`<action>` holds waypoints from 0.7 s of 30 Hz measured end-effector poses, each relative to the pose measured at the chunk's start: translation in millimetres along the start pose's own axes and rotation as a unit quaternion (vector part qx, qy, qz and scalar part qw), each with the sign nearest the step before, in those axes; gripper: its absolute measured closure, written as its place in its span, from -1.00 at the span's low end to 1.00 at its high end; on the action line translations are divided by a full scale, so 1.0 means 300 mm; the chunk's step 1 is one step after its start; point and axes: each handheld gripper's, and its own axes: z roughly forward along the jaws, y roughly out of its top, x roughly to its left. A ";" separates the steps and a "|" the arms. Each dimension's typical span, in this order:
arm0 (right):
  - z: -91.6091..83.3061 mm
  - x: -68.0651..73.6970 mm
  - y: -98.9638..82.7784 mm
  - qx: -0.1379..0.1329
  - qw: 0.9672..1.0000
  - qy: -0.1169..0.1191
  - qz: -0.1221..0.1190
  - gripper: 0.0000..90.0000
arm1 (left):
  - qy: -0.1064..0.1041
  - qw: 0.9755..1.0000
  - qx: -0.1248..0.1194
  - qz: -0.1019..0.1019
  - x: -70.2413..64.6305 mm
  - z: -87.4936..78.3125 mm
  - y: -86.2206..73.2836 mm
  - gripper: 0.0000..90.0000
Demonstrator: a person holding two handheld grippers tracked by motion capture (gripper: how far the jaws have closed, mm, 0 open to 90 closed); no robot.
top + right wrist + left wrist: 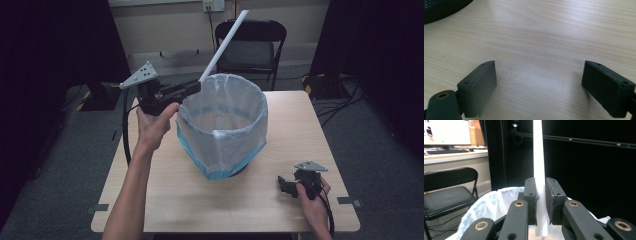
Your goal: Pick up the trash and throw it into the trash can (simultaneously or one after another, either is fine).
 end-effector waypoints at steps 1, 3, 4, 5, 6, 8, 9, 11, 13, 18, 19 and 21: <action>0.000 0.000 0.000 0.000 1.000 0.000 0.000 -0.74 | -0.003 1.000 0.004 0.003 -0.001 0.004 0.001 0.78; 0.000 0.000 0.000 0.000 1.000 0.000 0.000 -0.74 | -0.007 1.000 0.006 0.003 -0.005 0.021 0.004 0.78; 0.000 0.000 0.000 0.000 1.000 0.000 0.000 -0.74 | -0.010 1.000 0.007 0.001 -0.006 0.028 0.004 0.78; 0.000 0.000 0.000 0.000 1.000 0.000 0.000 -0.74 | -0.012 1.000 0.010 0.003 -0.005 0.033 0.005 0.77; 0.000 0.000 0.000 0.000 1.000 0.000 0.000 -0.74 | -0.014 1.000 0.012 0.002 -0.006 0.041 0.006 0.77; 0.000 0.000 0.000 0.000 1.000 0.000 0.000 -0.74 | -0.018 1.000 0.014 0.000 -0.006 0.052 0.005 0.77; 0.000 0.000 0.000 0.000 1.000 0.000 0.000 -0.74 | -0.015 1.000 0.016 0.000 -0.006 0.059 0.004 0.76; 0.000 0.000 0.000 0.000 1.000 0.000 0.000 -0.74 | -0.015 1.000 0.017 -0.007 -0.008 0.069 0.002 0.66; 0.000 0.000 0.000 0.000 1.000 0.000 0.000 -0.74 | -0.012 1.000 0.026 -0.005 -0.012 0.082 0.000 0.53; 0.000 0.000 0.000 0.000 1.000 0.000 0.000 -0.74 | -0.008 1.000 0.023 -0.008 -0.015 0.088 0.002 0.23; 0.000 0.000 0.000 0.000 1.000 0.000 0.000 -0.74 | -0.009 1.000 0.025 -0.009 -0.015 0.088 0.002 0.18; 0.000 0.000 0.000 0.000 1.000 0.000 0.000 -0.74 | -0.006 1.000 0.026 -0.010 -0.015 0.088 0.002 0.05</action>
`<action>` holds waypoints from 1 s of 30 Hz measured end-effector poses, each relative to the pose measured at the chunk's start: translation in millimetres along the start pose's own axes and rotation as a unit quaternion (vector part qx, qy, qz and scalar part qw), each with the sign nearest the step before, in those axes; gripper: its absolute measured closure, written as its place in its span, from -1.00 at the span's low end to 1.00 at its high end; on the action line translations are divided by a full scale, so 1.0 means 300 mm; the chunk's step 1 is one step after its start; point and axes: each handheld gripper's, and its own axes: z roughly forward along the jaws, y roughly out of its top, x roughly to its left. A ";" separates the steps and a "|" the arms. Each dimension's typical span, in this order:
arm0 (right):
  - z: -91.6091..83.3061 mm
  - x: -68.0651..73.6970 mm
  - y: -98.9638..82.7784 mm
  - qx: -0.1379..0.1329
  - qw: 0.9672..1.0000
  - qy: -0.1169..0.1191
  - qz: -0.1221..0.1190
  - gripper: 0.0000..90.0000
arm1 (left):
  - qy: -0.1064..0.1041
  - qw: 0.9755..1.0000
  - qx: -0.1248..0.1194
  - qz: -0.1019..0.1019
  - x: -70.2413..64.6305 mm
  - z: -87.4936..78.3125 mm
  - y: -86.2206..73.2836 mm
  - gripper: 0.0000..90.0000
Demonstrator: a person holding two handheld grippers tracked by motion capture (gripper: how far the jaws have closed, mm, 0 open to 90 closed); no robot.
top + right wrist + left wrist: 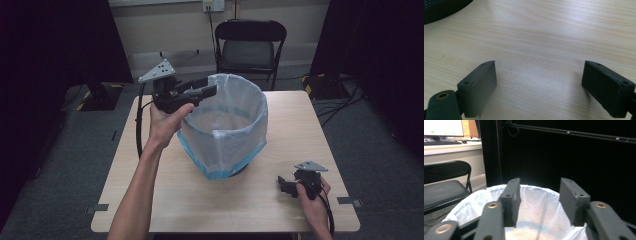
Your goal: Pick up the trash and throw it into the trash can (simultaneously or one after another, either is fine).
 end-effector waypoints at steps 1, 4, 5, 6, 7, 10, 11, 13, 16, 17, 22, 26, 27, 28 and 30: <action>0.000 0.000 0.000 0.000 1.000 0.000 0.000 -0.74 | 0.002 1.000 0.000 -0.001 0.002 -0.001 -0.001 0.01; 0.000 0.000 0.000 0.000 1.000 0.000 0.000 -0.74 | 0.003 1.000 0.003 0.000 0.004 -0.005 -0.004 -0.09; 0.000 0.000 0.000 0.000 1.000 0.000 0.000 -0.74 | 0.002 1.000 0.004 -0.001 0.005 -0.008 -0.005 -0.12; 0.000 0.000 0.000 0.000 1.000 0.000 0.000 -0.74 | 0.000 1.000 0.004 -0.001 0.007 -0.010 -0.006 -0.16; 0.000 0.000 0.000 0.000 1.000 0.000 0.000 -0.74 | -0.001 1.000 0.002 0.001 0.008 -0.012 -0.006 -0.16; 0.000 0.000 0.000 0.000 1.000 0.000 0.000 -0.74 | 0.005 1.000 0.002 0.009 0.008 -0.022 -0.007 -0.20; 0.000 0.000 0.000 0.000 1.000 0.000 0.000 -0.74 | 0.006 1.000 0.000 0.011 0.009 -0.026 -0.007 -0.24; 0.000 0.000 0.000 0.000 1.000 0.000 0.000 -0.74 | 0.007 1.000 -0.001 0.011 0.007 -0.032 -0.007 -0.25; 0.000 0.000 0.000 0.000 1.000 0.000 0.000 -0.74 | 0.008 1.000 0.007 0.016 0.002 -0.033 -0.007 -0.33; 0.000 0.000 0.000 0.000 1.000 0.000 0.000 -0.74 | 0.010 1.000 0.008 0.016 0.001 -0.035 -0.009 -0.35; 0.000 0.000 0.000 0.000 1.000 0.000 0.000 -0.74 | 0.012 1.000 0.011 0.017 0.012 -0.050 -0.019 -0.42; 0.000 0.000 0.000 0.000 1.000 0.000 0.000 -0.74 | 0.019 1.000 0.009 0.012 0.023 -0.068 -0.026 -0.45; 0.000 0.000 0.000 0.000 1.000 0.000 0.000 -0.74 | 0.021 1.000 0.011 0.012 0.025 -0.072 -0.028 -0.47; 0.000 0.000 0.000 0.000 1.000 0.000 0.000 -0.74 | 0.023 1.000 0.011 0.011 0.029 -0.078 -0.029 -0.50; 0.000 0.000 0.000 0.000 1.000 0.000 0.000 -0.74 | 0.033 0.999 0.013 0.009 0.035 -0.092 -0.032 -0.55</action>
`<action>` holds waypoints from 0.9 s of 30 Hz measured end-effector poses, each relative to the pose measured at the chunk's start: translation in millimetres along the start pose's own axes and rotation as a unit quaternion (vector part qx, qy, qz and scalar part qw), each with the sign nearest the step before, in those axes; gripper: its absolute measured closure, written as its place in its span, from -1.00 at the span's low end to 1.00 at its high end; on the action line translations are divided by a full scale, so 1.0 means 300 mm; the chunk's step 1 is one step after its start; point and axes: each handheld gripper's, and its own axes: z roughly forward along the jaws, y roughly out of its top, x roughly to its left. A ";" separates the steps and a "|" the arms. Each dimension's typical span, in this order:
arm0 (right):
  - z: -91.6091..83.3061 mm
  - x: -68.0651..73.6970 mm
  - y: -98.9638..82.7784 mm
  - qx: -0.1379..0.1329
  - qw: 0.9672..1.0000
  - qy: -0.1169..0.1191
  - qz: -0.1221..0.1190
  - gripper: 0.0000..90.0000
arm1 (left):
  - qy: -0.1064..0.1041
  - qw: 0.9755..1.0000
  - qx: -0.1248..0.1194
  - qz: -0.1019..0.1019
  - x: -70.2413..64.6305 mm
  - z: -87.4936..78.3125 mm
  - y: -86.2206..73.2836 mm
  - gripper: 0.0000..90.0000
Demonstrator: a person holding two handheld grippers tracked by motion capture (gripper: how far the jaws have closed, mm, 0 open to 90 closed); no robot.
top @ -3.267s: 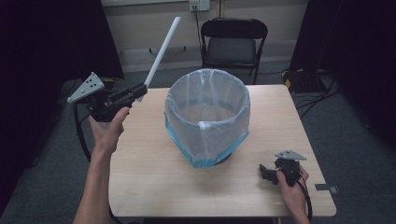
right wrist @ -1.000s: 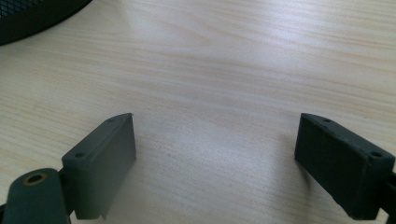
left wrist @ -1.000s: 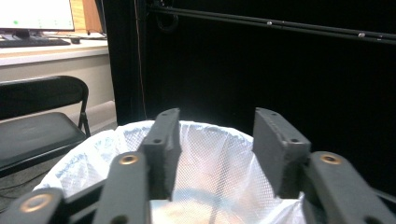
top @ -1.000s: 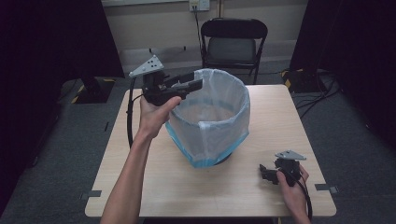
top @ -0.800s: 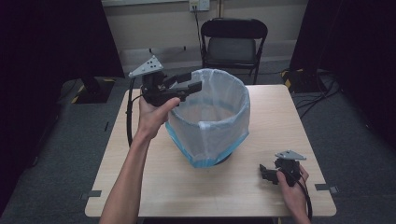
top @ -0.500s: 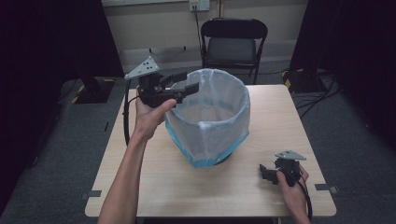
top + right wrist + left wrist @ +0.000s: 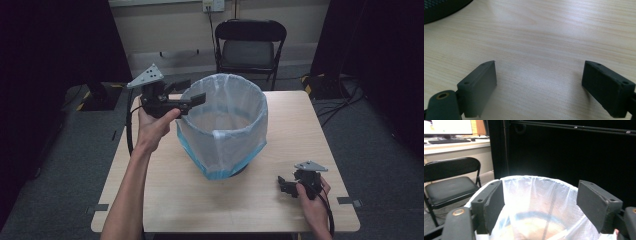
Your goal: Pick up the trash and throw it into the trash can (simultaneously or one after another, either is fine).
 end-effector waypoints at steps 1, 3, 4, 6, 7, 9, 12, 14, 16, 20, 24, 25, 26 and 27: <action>0.000 0.000 0.000 0.000 1.000 0.000 0.000 -0.74 | 0.002 1.000 0.000 -0.002 0.002 -0.005 -0.001 -0.57; 0.000 0.000 0.000 0.000 1.000 0.000 0.000 -0.74 | 0.014 1.000 0.004 -0.007 0.011 -0.022 -0.001 -0.55; 0.000 0.000 0.000 0.000 1.000 0.000 0.000 -0.74 | 0.017 1.000 0.004 -0.007 0.013 -0.029 -0.001 -0.55; 0.000 0.000 0.000 0.000 1.000 0.000 0.000 -0.74 | 0.022 1.000 0.004 -0.005 0.019 -0.048 0.000 -0.55; 0.000 0.000 0.000 0.000 1.000 0.000 0.000 -0.74 | 0.024 1.000 0.004 -0.003 0.022 -0.058 0.000 -0.56; 0.000 0.000 0.000 0.000 1.000 0.000 0.000 -0.74 | 0.037 0.999 0.002 -0.003 0.028 -0.077 -0.002 -0.58; 0.000 0.000 0.000 0.000 1.000 0.000 0.000 -0.74 | 0.051 0.999 0.003 -0.006 0.039 -0.103 -0.012 -0.57; 0.000 0.000 0.000 0.000 1.000 0.000 0.000 -0.74 | 0.057 0.998 0.005 -0.007 0.046 -0.119 -0.020 -0.57; 0.000 0.000 0.000 0.000 1.000 0.000 0.000 -0.74 | 0.064 0.998 0.008 -0.005 0.052 -0.134 -0.027 -0.58; 0.000 0.000 0.000 0.000 1.000 0.000 0.000 -0.74 | 0.073 0.997 0.007 -0.008 0.064 -0.162 -0.040 -0.59; 0.000 0.000 0.000 0.000 1.000 0.000 0.000 -0.74 | 0.084 0.996 0.012 -0.014 0.068 -0.185 -0.058 -0.57; 0.000 0.000 0.000 0.000 1.000 0.000 0.000 -0.74 | 0.082 0.996 0.013 -0.015 0.068 -0.189 -0.066 -0.57; 0.000 0.000 0.000 0.000 1.000 0.000 0.000 -0.74 | 0.082 0.996 0.014 -0.015 0.068 -0.192 -0.071 -0.57; 0.000 0.000 0.000 0.000 1.000 0.000 0.000 -0.74 | 0.083 0.996 0.016 -0.016 0.067 -0.194 -0.075 -0.57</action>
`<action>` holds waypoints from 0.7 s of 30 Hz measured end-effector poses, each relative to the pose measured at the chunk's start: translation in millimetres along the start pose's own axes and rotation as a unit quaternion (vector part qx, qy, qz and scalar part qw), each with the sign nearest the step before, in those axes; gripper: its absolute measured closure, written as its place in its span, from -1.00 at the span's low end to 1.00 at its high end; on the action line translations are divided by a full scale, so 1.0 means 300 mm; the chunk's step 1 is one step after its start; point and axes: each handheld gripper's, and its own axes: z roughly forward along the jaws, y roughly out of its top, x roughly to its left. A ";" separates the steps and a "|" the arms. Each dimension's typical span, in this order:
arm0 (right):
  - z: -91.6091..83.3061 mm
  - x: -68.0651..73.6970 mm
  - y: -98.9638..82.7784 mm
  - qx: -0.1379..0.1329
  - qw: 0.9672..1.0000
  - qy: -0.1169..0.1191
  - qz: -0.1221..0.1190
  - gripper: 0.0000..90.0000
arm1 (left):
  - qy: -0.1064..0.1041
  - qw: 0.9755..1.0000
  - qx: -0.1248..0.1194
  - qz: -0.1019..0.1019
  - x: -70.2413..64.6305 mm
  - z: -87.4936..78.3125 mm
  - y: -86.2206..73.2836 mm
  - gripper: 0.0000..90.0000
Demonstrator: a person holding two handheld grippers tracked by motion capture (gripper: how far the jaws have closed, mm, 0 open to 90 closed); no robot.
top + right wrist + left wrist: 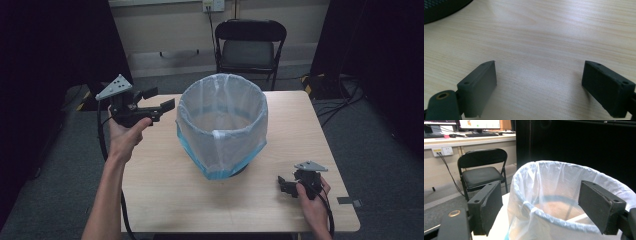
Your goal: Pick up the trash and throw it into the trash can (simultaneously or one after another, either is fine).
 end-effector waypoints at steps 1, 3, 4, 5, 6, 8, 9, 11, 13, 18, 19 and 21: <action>0.000 0.000 0.000 0.000 1.000 0.000 0.000 -0.74 | 0.003 1.000 0.002 0.001 -0.001 -0.002 -0.005 -0.57; 0.000 0.000 0.000 0.000 1.000 0.000 0.000 -0.74 | 0.003 1.000 0.006 -0.001 0.001 -0.008 -0.013 -0.57; 0.000 0.000 0.000 0.000 1.000 0.000 0.000 -0.74 | 0.005 1.000 0.007 -0.001 0.001 -0.011 -0.018 -0.57; 0.000 0.000 0.000 0.000 1.000 0.000 0.000 -0.74 | 0.008 1.000 0.011 0.000 0.002 -0.016 -0.024 -0.57; 0.000 0.000 0.000 0.000 1.000 0.000 0.000 -0.74 | 0.011 1.000 0.013 0.000 0.003 -0.020 -0.029 -0.57; 0.000 0.000 0.000 0.000 1.000 0.000 0.000 -0.74 | 0.017 1.000 0.019 0.003 0.007 -0.029 -0.045 -0.57; 0.000 0.000 0.000 0.000 1.000 0.000 0.000 -0.74 | 0.022 1.000 0.021 0.003 0.010 -0.033 -0.055 -0.57; 0.000 0.000 0.000 0.000 1.000 0.000 0.000 -0.74 | 0.022 0.999 0.026 0.002 0.017 -0.045 -0.074 -0.58; 0.000 0.000 0.000 0.000 1.000 0.000 0.000 -0.74 | 0.027 0.999 0.031 -0.001 0.023 -0.055 -0.092 -0.60; 0.000 0.000 0.000 0.000 1.000 0.000 0.000 -0.74 | 0.036 0.999 0.034 0.001 0.019 -0.091 -0.127 -0.62; 0.000 0.000 0.000 0.000 1.000 0.000 0.000 -0.74 | 0.036 0.999 0.036 0.005 0.017 -0.096 -0.132 -0.65; 0.000 0.000 0.000 0.000 1.000 0.000 0.000 -0.74 | 0.037 0.999 0.038 0.008 0.016 -0.109 -0.149 -0.65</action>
